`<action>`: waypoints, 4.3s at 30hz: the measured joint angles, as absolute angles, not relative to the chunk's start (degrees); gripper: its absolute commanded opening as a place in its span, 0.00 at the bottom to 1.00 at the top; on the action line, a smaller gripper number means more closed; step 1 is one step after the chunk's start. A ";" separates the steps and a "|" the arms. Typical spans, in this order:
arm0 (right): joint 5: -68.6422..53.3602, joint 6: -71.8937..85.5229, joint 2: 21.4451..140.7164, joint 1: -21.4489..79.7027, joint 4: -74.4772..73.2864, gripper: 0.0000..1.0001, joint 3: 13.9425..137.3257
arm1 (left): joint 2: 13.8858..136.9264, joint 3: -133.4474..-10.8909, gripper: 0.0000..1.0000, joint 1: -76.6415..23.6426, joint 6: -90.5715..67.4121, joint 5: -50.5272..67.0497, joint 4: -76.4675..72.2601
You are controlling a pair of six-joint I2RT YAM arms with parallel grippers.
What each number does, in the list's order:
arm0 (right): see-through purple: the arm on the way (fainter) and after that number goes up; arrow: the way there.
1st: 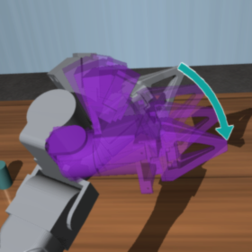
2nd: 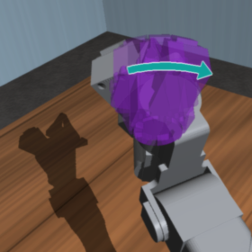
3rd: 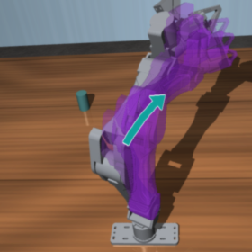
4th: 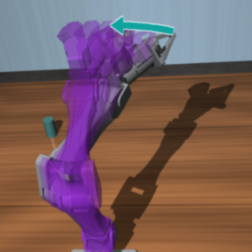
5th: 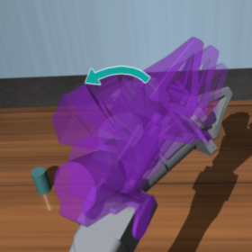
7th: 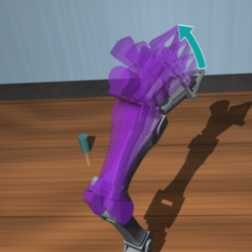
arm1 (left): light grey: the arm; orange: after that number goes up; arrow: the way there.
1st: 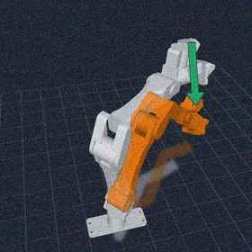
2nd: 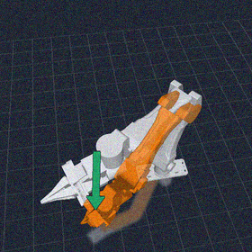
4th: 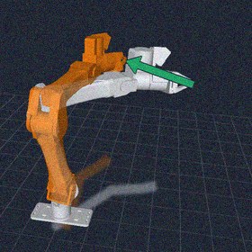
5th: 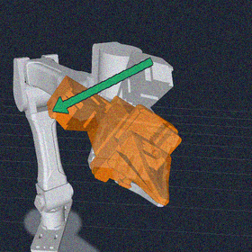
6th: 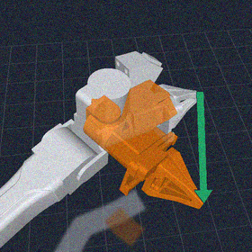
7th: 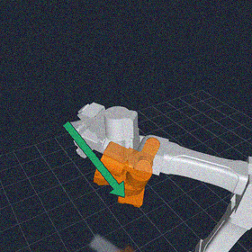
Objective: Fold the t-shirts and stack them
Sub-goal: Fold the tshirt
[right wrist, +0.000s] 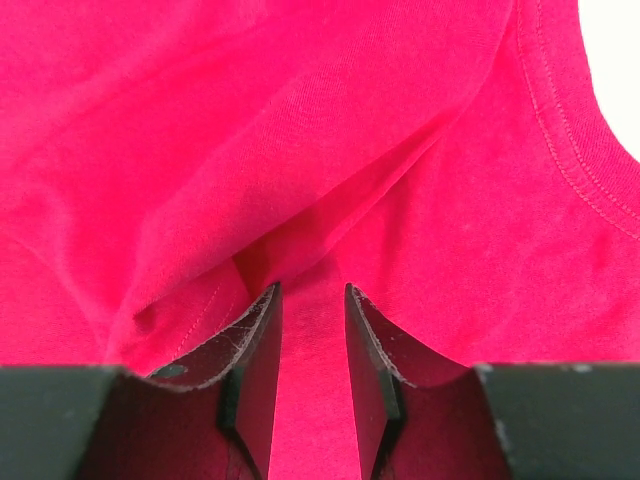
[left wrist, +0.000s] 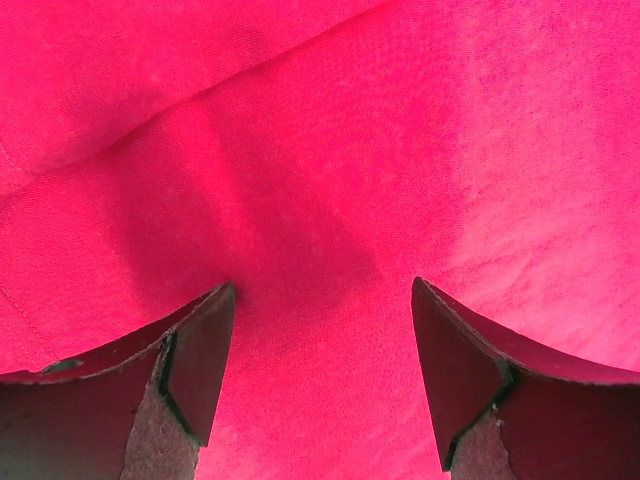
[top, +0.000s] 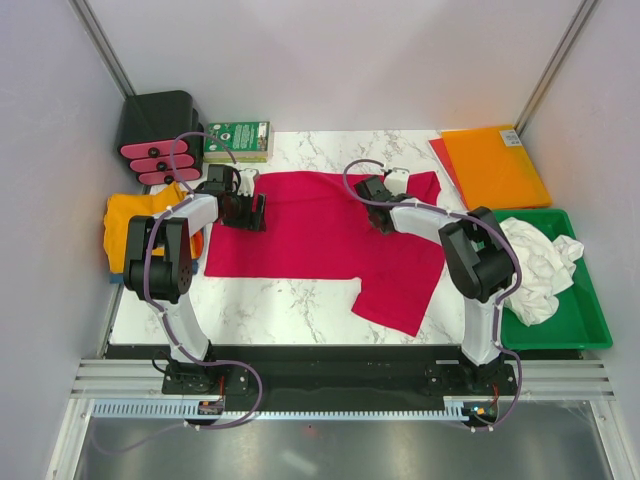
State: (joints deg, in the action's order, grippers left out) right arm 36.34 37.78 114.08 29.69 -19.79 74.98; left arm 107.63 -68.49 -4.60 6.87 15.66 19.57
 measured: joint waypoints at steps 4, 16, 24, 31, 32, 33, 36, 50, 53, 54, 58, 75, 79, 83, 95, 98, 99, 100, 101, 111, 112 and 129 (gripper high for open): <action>36.45 38.26 112.99 29.61 -19.73 0.40 75.05 | 107.61 -68.49 0.78 -4.71 6.87 16.05 19.57; 36.67 39.90 111.07 29.23 -19.70 0.42 75.48 | 108.31 -79.46 0.79 -17.89 5.45 23.86 21.37; 35.77 41.85 112.99 29.12 -19.73 0.42 76.03 | 115.52 -87.92 0.80 -20.23 -1.78 31.70 19.70; 35.77 41.95 113.21 29.12 -19.70 0.42 76.03 | 116.09 -87.42 0.80 -23.62 -2.74 29.74 20.14; 35.79 41.87 113.19 29.10 -19.68 0.42 76.03 | 115.72 -86.41 0.80 -23.59 -2.74 28.91 19.64; 35.81 41.78 113.19 29.08 -19.66 0.42 76.03 | 115.11 -85.10 0.80 -23.24 -2.72 27.94 19.49; 35.88 41.43 113.14 29.06 -19.64 0.42 76.01 | 112.40 -80.44 0.80 -20.53 -2.74 25.41 19.66; 36.05 40.32 110.87 28.64 -17.45 0.39 73.58 | 111.59 -81.10 0.80 -5.80 -2.98 21.89 20.64; 35.81 40.18 110.63 28.64 -17.50 0.38 73.08 | 111.87 -83.85 0.80 -7.11 -3.14 20.64 21.71; 35.77 40.05 110.48 28.64 -17.45 0.38 73.08 | 112.29 -85.25 0.80 -7.22 -3.14 19.92 22.11; 35.55 39.16 108.79 28.77 -17.06 0.37 71.92 | 115.20 -89.76 0.79 -5.67 -3.11 16.91 22.76; 34.11 39.70 105.86 28.84 -17.28 0.33 62.00 | 124.51 -95.22 0.74 -3.36 0.10 6.09 31.53; 33.71 40.49 106.72 28.38 -18.76 0.33 63.40 | 127.11 -99.63 0.74 -3.25 0.86 3.90 33.74; 32.47 42.24 106.28 27.49 -18.94 0.34 62.98 | 129.97 -104.73 0.74 -2.79 1.34 2.42 36.42; 29.87 46.39 102.02 23.40 -19.25 0.38 58.13 | 138.06 -119.15 0.77 -1.93 3.79 -2.61 42.33; 29.80 46.46 101.45 22.90 -19.35 0.39 57.67 | 138.21 -119.77 0.78 -1.96 4.29 -2.72 43.03; 29.82 46.44 101.08 22.90 -19.07 0.41 57.19 | 138.21 -119.96 0.79 -1.93 4.38 -2.48 43.31; 29.78 46.26 100.47 22.92 -18.83 0.42 56.49 | 138.21 -120.05 0.80 -1.93 4.40 -1.85 43.24; 29.69 46.09 99.72 22.94 -18.74 0.43 55.77 | 138.10 -120.05 0.81 -1.83 4.40 -0.78 43.20; 29.56 43.03 97.01 25.02 -21.78 0.49 61.95 | 120.86 -113.54 0.83 -1.96 -1.69 15.20 36.88; 29.58 42.92 97.06 25.17 -21.67 0.49 63.02 | 118.54 -112.79 0.82 -2.63 -2.74 16.60 35.79; 30.55 41.50 100.79 26.39 -21.65 0.47 67.33 | 121.71 -95.04 0.79 -28.45 -6.79 31.62 29.69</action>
State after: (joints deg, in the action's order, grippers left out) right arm 30.55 41.50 100.79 26.39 -21.65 67.33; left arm 121.71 -95.04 -28.45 -6.79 31.62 29.69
